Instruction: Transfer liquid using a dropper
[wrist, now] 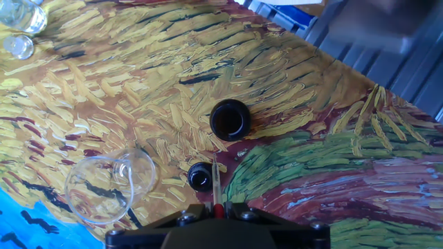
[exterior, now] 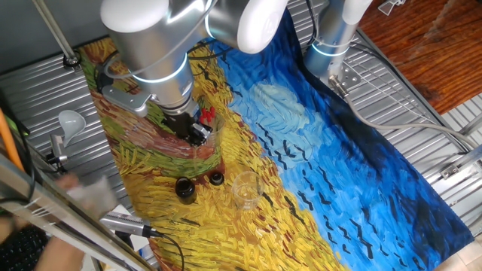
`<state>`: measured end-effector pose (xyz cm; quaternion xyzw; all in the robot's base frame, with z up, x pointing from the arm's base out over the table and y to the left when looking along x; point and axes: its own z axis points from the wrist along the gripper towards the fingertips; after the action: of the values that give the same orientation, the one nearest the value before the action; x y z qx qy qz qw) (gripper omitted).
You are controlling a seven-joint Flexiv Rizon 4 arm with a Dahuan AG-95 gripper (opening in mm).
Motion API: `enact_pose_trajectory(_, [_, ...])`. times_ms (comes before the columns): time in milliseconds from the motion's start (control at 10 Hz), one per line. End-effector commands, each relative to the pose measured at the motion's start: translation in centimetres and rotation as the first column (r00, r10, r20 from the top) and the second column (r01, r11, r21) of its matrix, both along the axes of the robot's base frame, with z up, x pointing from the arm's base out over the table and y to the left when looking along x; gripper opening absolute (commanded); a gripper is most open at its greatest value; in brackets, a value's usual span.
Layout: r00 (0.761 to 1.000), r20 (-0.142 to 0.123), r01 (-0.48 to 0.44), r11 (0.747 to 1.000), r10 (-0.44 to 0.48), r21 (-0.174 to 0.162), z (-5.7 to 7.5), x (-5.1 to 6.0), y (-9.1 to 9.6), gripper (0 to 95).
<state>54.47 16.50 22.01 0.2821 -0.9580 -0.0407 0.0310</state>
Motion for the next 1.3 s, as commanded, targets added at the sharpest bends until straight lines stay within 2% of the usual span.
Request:
enact_pose_trajectory(100, [1.0, -0.001, -0.002, 1.0, 0.002, 0.001, 0.0, 0.0, 0.0, 0.0])
enact_pose_trajectory(1000, [1.0, 0.0, -0.007, 1.0, 0.007, 0.003, 0.1, 0.0, 0.2, 0.0])
enact_pose_trajectory(1200, [1.0, -0.001, 0.003, 1.0, -0.003, 0.005, 0.3, -0.9, 1.3, 0.0])
enact_pose_trajectory(1300, [1.0, -0.001, 0.01, 1.0, -0.01, 0.007, 0.5, -1.7, 1.9, 0.0])
